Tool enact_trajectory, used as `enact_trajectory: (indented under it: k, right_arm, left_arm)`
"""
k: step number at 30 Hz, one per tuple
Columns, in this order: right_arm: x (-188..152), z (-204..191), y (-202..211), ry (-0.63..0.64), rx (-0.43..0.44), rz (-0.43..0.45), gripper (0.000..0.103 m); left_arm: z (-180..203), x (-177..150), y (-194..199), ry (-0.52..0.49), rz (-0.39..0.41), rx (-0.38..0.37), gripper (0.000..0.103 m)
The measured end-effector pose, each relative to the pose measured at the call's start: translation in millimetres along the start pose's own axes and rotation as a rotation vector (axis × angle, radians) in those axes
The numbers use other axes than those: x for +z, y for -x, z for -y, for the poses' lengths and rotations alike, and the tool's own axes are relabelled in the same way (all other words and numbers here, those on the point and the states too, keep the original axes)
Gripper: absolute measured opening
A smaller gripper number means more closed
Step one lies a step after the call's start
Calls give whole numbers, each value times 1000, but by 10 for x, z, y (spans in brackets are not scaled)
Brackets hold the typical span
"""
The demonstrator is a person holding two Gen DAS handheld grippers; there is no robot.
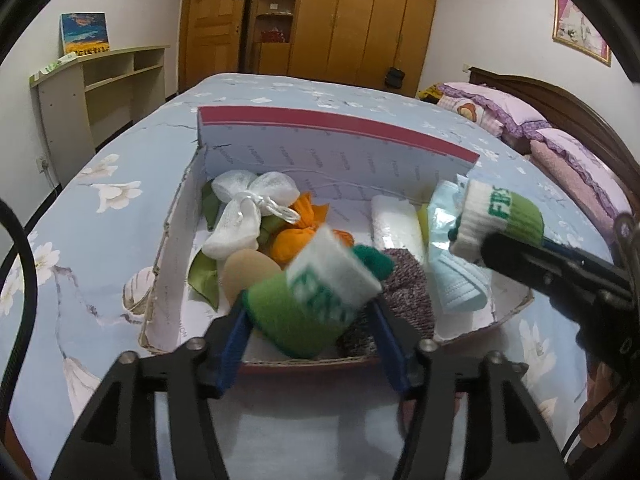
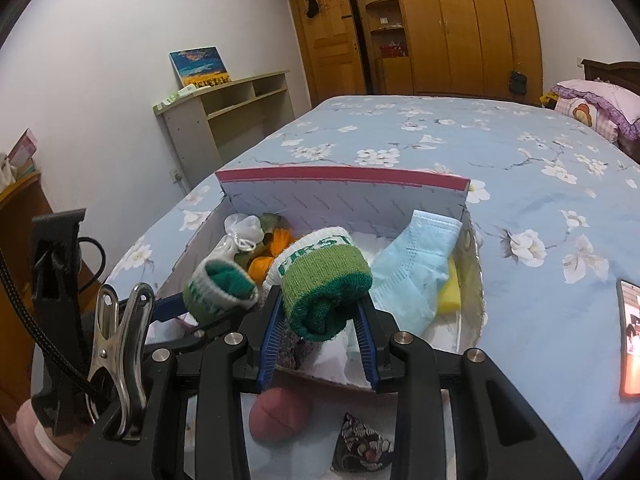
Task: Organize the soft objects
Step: 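Carry both FIRST socks into the box and open both tools to release them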
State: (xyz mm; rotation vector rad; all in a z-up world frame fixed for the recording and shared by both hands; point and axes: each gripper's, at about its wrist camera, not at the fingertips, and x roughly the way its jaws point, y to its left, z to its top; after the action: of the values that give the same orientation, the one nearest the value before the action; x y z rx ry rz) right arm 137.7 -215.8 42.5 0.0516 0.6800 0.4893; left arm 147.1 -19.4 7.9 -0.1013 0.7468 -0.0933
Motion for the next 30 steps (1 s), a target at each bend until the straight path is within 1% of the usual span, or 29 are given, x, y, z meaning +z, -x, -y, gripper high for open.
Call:
enact_trajectory:
  k: [1, 4, 11, 16, 21, 23, 27, 29, 30]
  right_arm:
    - [8, 1, -20, -2, 0, 1, 35]
    - [37, 8, -89, -7, 3, 4, 35]
    - [98, -23, -303, -8, -1, -2, 35]
    - [146, -24, -458, -14, 10, -14, 35]
    - [174, 44, -562, -50, 27, -27, 36]
    - [172, 81, -587, -66, 35, -33, 41]
    - [164, 133, -596, -91, 41, -31, 46]
    - [165, 147, -589, -97, 38, -28, 53]
    - [168, 149, -584, -97, 33, -25, 54]
  left_arm:
    - [-6, -5, -11, 6, -4, 9, 72]
    - [-12, -27, -18, 13, 0, 12, 73]
    - [27, -69, -32, -1, 11, 21, 80]
    - [38, -82, -49, -1, 17, 25, 81]
    - [83, -104, -57, -10, 28, 33, 81]
    - [95, -112, -59, -15, 30, 34, 82]
    - [113, -122, -58, -20, 30, 30, 84]
    - [123, -122, -54, -21, 30, 27, 85]
    - [112, -126, -51, -22, 29, 25, 85]
